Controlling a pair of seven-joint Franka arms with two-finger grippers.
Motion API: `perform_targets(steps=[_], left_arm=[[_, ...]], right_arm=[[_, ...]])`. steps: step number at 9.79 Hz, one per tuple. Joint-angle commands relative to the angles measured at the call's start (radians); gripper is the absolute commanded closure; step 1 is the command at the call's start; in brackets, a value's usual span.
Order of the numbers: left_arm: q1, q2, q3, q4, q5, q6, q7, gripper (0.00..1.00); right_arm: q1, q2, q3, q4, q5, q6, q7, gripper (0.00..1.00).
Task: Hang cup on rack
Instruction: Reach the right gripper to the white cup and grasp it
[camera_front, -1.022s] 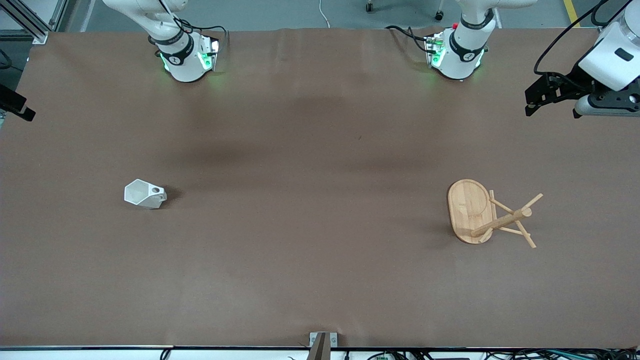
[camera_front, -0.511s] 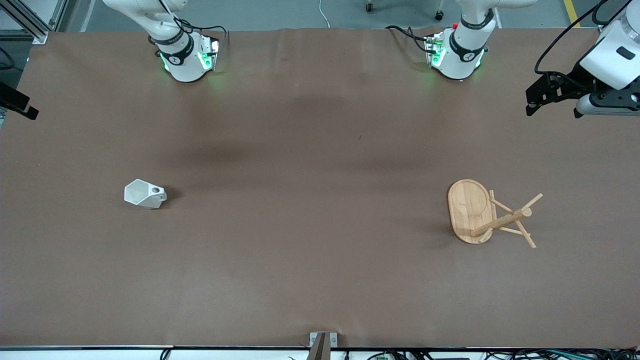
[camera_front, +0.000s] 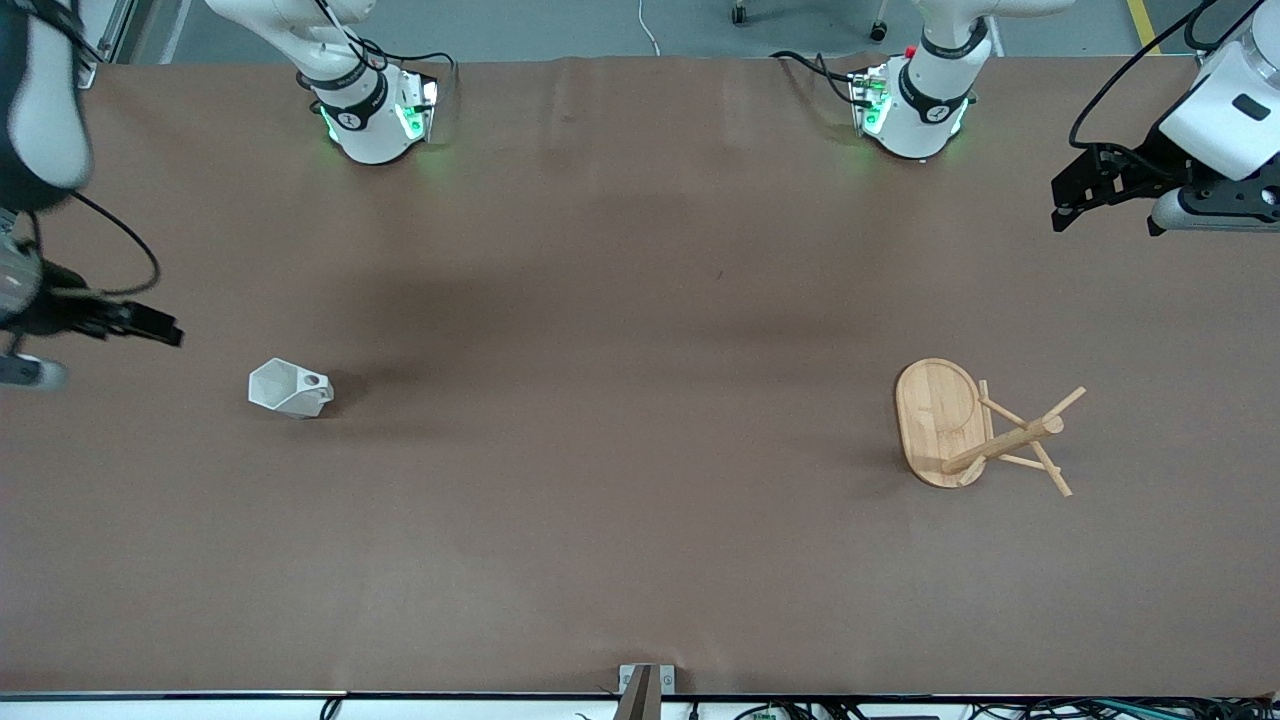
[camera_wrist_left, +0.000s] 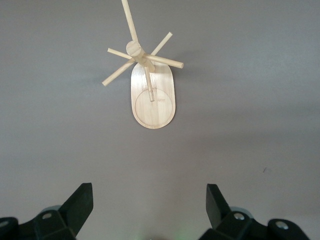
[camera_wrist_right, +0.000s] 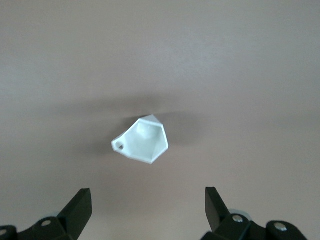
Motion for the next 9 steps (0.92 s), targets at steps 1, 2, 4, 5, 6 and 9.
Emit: perform_targets(steps=[1, 2, 4, 5, 6, 9], left_arm=[[0.002, 0.026, -0.003, 0.004, 0.007, -0.018, 0.021, 0.00], [0.002, 0.027, -0.003, 0.004, 0.009, -0.018, 0.021, 0.00], [0.000, 0.027, -0.003, 0.005, 0.009, -0.018, 0.021, 0.00], [0.000, 0.027, -0.003, 0.005, 0.009, -0.018, 0.021, 0.00], [0.000, 0.027, -0.003, 0.005, 0.009, -0.018, 0.021, 0.00], [0.000, 0.027, -0.003, 0.005, 0.007, -0.018, 0.022, 0.00]], right_arm=[[-0.031, 0.047, 0.005, -0.129, 0.004, 0.207, -0.067, 0.00], [-0.032, 0.059, 0.007, -0.190, 0.004, 0.302, -0.072, 0.00], [-0.034, 0.098, 0.007, -0.284, 0.005, 0.469, -0.099, 0.00], [-0.035, 0.114, 0.007, -0.312, 0.005, 0.508, -0.121, 0.00], [-0.041, 0.122, 0.007, -0.341, 0.005, 0.545, -0.144, 0.00], [-0.041, 0.156, 0.011, -0.366, 0.007, 0.578, -0.146, 0.15]])
